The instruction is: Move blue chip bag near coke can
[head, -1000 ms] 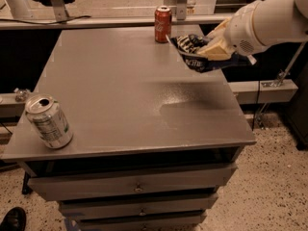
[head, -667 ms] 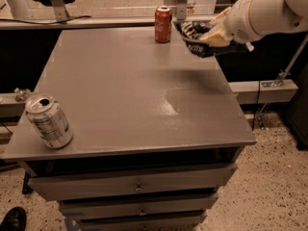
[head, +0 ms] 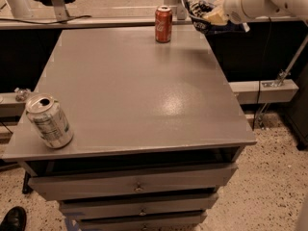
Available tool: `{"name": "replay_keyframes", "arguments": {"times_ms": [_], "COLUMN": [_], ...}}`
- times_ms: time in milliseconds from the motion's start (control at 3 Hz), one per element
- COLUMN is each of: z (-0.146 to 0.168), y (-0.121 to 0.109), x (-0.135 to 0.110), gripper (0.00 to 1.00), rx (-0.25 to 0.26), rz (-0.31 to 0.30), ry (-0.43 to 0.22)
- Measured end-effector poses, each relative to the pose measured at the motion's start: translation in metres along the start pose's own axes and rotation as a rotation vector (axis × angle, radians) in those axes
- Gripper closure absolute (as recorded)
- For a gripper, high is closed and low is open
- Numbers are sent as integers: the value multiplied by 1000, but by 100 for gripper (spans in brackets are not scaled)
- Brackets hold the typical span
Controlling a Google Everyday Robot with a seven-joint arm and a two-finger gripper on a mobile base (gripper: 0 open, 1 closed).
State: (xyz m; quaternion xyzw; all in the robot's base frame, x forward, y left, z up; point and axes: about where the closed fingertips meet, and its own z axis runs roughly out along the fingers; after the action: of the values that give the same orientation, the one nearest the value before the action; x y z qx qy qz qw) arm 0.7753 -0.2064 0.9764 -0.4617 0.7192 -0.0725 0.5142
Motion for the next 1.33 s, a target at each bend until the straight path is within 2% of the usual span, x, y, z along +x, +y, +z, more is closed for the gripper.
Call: {"name": "replay_keyframes", "arguments": {"times_ms": [333, 667, 1000, 1333], "z": [37, 66, 91, 123], "y": [-25, -37, -38, -29], "x": [10, 15, 16, 27], "gripper": [100, 100, 100, 100], "rx": [31, 47, 47, 28], "rz": [13, 24, 29, 40], "ry": [24, 41, 46, 62]}}
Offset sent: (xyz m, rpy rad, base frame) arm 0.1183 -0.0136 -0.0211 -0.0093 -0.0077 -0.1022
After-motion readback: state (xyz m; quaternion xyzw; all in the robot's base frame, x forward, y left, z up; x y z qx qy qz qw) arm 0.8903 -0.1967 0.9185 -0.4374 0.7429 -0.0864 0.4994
